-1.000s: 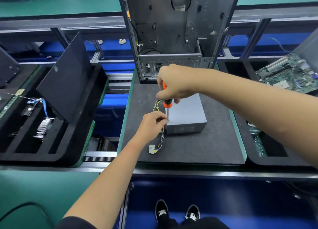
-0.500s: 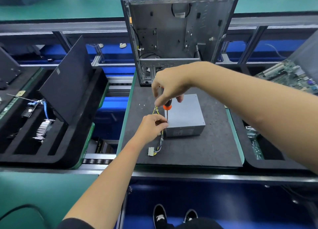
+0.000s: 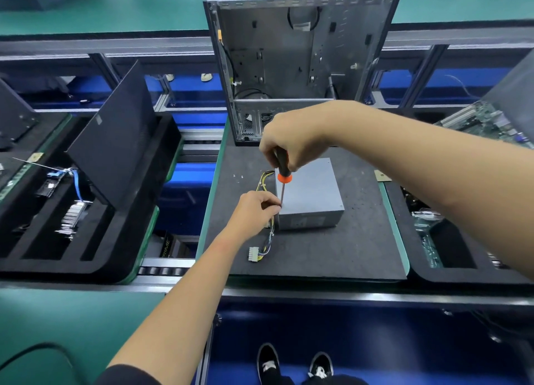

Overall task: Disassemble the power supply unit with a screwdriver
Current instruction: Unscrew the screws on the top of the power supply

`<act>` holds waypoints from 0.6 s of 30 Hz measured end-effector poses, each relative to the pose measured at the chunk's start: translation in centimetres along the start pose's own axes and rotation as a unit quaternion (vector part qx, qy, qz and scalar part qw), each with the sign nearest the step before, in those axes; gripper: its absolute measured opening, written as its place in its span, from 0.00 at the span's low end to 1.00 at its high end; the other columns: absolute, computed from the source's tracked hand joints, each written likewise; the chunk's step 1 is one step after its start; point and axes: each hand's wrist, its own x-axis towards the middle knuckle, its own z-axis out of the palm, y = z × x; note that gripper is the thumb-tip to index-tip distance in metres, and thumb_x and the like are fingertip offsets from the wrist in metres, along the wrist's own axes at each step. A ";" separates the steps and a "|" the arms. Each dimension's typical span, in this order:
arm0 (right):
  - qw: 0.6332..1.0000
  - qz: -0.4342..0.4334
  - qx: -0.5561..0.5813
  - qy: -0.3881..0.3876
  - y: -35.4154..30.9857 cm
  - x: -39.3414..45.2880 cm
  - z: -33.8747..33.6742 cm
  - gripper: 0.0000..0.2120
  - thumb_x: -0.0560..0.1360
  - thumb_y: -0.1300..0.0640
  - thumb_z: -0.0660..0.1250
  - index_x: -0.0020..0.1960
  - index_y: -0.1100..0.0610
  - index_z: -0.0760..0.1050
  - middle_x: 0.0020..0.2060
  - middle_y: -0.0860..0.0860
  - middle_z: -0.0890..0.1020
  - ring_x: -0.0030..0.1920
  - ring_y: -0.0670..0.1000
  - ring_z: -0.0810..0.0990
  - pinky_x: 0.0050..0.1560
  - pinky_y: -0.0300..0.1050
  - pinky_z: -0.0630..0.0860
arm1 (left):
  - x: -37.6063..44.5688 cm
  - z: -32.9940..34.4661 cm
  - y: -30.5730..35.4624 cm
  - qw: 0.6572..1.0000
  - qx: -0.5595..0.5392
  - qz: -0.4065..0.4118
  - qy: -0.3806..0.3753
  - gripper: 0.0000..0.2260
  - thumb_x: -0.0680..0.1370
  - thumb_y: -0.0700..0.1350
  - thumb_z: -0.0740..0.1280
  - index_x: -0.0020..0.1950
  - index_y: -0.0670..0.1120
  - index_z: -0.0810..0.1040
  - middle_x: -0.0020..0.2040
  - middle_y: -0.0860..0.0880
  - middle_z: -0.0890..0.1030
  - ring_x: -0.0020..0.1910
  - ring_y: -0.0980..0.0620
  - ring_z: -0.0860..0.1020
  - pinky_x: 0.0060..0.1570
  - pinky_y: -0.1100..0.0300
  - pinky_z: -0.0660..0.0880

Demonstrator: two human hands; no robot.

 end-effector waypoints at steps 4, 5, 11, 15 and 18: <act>0.999 -0.018 0.034 0.002 0.1 -0.1 -0.3 0.09 0.68 0.60 0.75 0.46 0.51 0.84 0.42 0.45 0.83 0.43 0.45 0.79 0.36 0.37 0.70 | 0.1 -0.1 0.2 1.000 -0.007 -0.005 -0.005 0.09 0.73 0.39 0.71 0.39 0.53 0.82 0.38 0.55 0.83 0.39 0.52 0.82 0.46 0.56 0.80; 0.999 -0.018 0.039 0.002 0.0 -0.1 -0.2 0.07 0.68 0.58 0.75 0.45 0.50 0.84 0.40 0.45 0.83 0.41 0.44 0.80 0.37 0.38 0.72 | 0.0 -0.1 0.2 1.000 -0.009 -0.004 -0.004 0.09 0.73 0.39 0.71 0.39 0.54 0.82 0.38 0.54 0.83 0.39 0.51 0.82 0.46 0.55 0.81; 0.988 0.111 0.107 0.012 -1.0 0.8 0.8 0.20 0.78 0.48 0.56 0.40 0.63 0.75 0.30 0.57 0.83 0.22 0.53 0.81 0.32 0.43 0.76 | -0.1 -0.3 0.2 1.000 -0.023 -0.003 -0.004 0.12 0.73 0.39 0.71 0.37 0.57 0.81 0.37 0.54 0.83 0.39 0.51 0.82 0.40 0.62 0.80; 0.989 0.121 0.078 -0.036 -0.8 0.7 -0.1 0.16 0.78 0.53 0.56 0.38 0.61 0.74 0.24 0.54 0.82 0.26 0.53 0.81 0.34 0.42 0.73 | -0.1 -0.3 0.0 0.999 -0.032 -0.011 -0.010 0.11 0.73 0.39 0.70 0.39 0.57 0.82 0.37 0.53 0.83 0.38 0.52 0.82 0.41 0.60 0.81; 0.992 0.079 0.074 -0.058 -0.1 0.4 -0.5 0.12 0.78 0.53 0.61 0.42 0.60 0.77 0.28 0.51 0.83 0.34 0.51 0.84 0.35 0.42 0.72 | -0.1 -0.1 -0.3 0.998 -0.055 -0.021 -0.006 0.12 0.74 0.36 0.69 0.40 0.55 0.82 0.39 0.50 0.84 0.37 0.52 0.82 0.41 0.59 0.81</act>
